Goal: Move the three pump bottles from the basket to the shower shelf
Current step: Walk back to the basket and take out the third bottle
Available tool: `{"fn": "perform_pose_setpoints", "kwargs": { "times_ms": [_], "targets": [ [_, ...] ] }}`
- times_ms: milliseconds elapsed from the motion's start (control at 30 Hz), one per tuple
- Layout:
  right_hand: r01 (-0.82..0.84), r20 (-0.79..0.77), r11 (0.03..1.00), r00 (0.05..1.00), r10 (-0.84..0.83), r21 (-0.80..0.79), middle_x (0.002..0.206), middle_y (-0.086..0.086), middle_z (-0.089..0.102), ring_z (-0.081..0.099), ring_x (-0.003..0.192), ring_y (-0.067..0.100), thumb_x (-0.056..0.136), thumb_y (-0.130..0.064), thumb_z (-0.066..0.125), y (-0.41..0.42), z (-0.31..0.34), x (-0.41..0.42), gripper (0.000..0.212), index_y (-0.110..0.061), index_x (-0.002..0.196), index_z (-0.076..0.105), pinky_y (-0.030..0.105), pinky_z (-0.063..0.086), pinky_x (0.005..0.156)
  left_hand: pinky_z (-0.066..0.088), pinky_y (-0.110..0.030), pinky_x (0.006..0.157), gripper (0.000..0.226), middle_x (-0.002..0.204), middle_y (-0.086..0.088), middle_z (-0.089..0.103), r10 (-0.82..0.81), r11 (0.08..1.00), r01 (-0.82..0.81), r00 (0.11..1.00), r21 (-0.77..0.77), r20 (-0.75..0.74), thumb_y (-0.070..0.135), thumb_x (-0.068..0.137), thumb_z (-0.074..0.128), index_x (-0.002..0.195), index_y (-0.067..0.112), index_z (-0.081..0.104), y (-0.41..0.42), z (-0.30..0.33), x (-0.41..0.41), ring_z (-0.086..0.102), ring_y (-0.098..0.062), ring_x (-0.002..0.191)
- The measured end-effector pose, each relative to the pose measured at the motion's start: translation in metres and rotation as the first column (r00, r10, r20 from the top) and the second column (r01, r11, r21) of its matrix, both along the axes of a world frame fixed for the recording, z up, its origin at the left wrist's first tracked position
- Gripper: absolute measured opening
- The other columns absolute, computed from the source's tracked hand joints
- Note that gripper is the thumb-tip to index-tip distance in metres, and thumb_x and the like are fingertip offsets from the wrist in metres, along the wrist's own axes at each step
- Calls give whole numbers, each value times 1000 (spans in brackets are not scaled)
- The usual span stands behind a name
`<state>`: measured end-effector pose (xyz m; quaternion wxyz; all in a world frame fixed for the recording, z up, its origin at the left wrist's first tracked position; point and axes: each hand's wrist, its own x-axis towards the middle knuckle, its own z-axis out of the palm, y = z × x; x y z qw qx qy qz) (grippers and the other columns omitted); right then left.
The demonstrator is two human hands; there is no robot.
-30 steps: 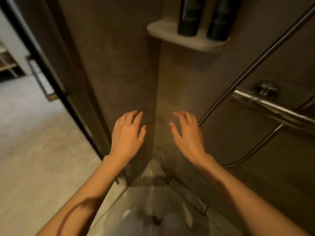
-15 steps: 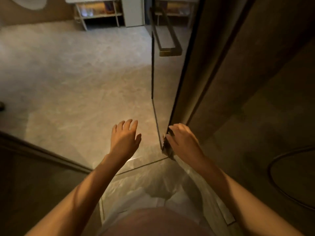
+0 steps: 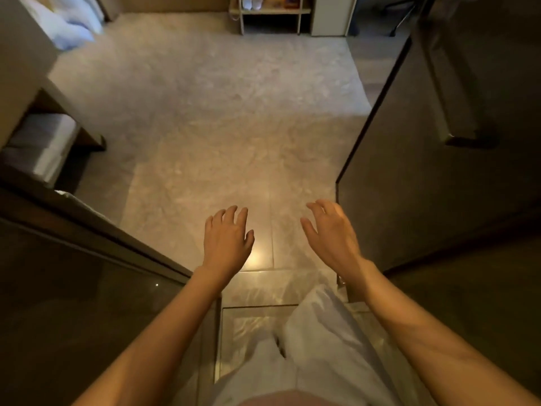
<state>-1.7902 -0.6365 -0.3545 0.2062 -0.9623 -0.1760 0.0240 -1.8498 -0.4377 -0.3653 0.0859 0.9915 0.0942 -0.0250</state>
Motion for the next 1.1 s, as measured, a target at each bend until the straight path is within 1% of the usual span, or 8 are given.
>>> {"fn": "perform_pose_setpoints", "kwargs": {
  "times_ms": [133,267,367,533,667,833,933,1100],
  "targets": [
    [-49,0,999,999,49,-22,131,16,55,48,124,32,95,-30,47,28,-3,69,42,-6,128,55,42,38,106,36,-45,101,47,135,-13,53,67,998,-66,998,-20,24,31,89,52,132,11,48,28,-1,64,48,-34,121],
    [-93,-3,996,996,93,-13,131,16,54,46,125,33,94,-28,48,68,3,168,41,-5,128,54,42,37,105,34,-44,99,44,131,-13,54,161,987,-160,986,-23,33,32,91,48,130,11,48,63,10,142,47,-34,120],
    [-134,5,991,991,133,27,130,18,55,46,125,35,93,-27,50,104,17,245,41,-4,126,55,43,38,104,31,-43,102,45,134,-13,51,220,975,-221,975,20,44,35,92,46,131,12,47,96,30,207,44,-34,124],
    [-242,66,968,969,238,69,122,19,58,49,120,37,92,-27,50,172,47,360,39,-2,120,58,44,40,101,33,-44,103,48,136,-15,51,332,937,-343,933,64,137,35,91,43,132,11,49,158,71,296,45,-35,123],
    [-343,68,937,938,339,60,123,18,57,47,121,35,94,-27,50,232,55,413,38,-2,121,57,43,38,102,33,-44,102,57,138,-15,49,422,901,-429,901,63,99,42,86,37,133,12,48,202,82,335,44,-35,125],
    [-449,48,893,892,449,-9,129,19,54,44,126,37,94,-30,49,318,45,473,41,-4,125,55,43,35,106,27,-44,107,53,144,-12,42,481,873,-484,875,64,62,41,92,42,138,15,42,274,69,378,35,-33,132],
    [-473,52,880,878,475,-44,136,17,50,39,132,34,95,-34,45,379,43,515,45,-6,131,50,43,32,110,26,-46,108,54,145,-12,41,520,849,-524,851,70,71,42,93,41,140,15,40,332,64,416,33,-33,134],
    [-485,90,873,869,487,-44,138,16,48,36,134,33,96,-34,44,485,64,584,46,-6,132,49,42,30,111,26,-48,110,55,147,-12,39,530,840,-536,844,81,85,42,94,40,142,15,37,432,77,485,32,-35,135]
  ]
}}
